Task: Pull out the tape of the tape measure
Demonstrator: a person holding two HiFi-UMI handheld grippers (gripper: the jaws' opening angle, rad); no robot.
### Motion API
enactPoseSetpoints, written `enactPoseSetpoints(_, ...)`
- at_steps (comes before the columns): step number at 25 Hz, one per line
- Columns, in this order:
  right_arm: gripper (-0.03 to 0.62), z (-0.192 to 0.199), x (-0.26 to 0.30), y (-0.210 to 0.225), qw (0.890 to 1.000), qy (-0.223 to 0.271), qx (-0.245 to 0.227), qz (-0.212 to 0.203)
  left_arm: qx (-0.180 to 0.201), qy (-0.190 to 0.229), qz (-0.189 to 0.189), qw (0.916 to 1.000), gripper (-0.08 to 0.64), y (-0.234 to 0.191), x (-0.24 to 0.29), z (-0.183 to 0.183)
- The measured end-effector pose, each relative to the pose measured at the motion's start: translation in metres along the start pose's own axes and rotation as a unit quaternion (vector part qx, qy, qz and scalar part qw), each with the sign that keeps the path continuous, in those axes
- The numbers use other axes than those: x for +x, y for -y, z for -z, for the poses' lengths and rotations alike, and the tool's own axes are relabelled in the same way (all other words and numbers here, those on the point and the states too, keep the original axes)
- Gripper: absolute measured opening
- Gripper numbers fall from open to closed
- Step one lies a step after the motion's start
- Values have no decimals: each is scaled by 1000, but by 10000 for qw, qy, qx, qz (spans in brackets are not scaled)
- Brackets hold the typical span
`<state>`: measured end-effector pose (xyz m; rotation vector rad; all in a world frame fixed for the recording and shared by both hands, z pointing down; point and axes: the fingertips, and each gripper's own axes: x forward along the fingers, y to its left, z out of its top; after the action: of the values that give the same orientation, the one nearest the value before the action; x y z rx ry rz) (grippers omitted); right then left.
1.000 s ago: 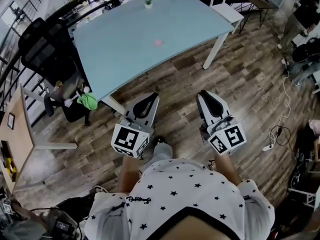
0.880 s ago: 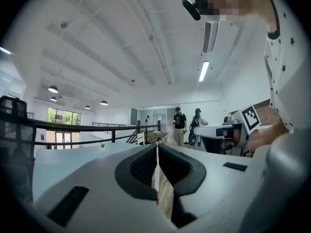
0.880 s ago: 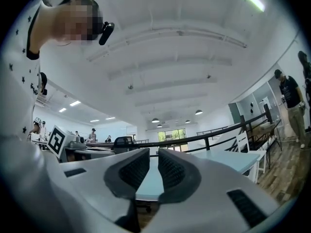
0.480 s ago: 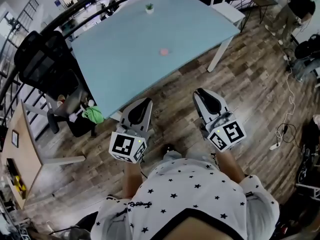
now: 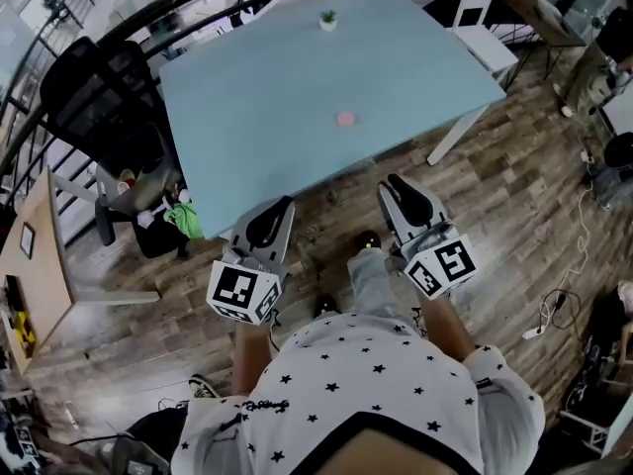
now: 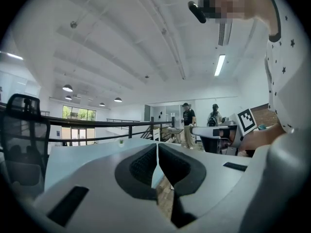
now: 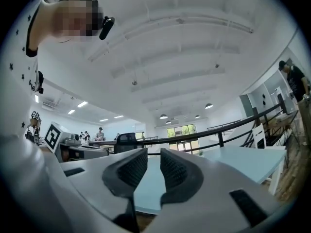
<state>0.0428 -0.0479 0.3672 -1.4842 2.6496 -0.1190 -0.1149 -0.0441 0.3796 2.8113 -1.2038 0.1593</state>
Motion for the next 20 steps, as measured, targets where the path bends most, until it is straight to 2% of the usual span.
enactPoseSetpoints(12,95,22,105,104,9966,-323,5,-758,-78,-132,-888,9959,34,-59,97,-3)
enactPoseSetpoints(16,131,46,136,130,9911,-814,-311,-1005,-81,-202,-1153,9931,34,-78,124,-2)
enactPoseSetpoints(20,155,77,162,146,9785,-1385,-708,-1356,-232,-268,-1438,9890,34,-90,144,4)
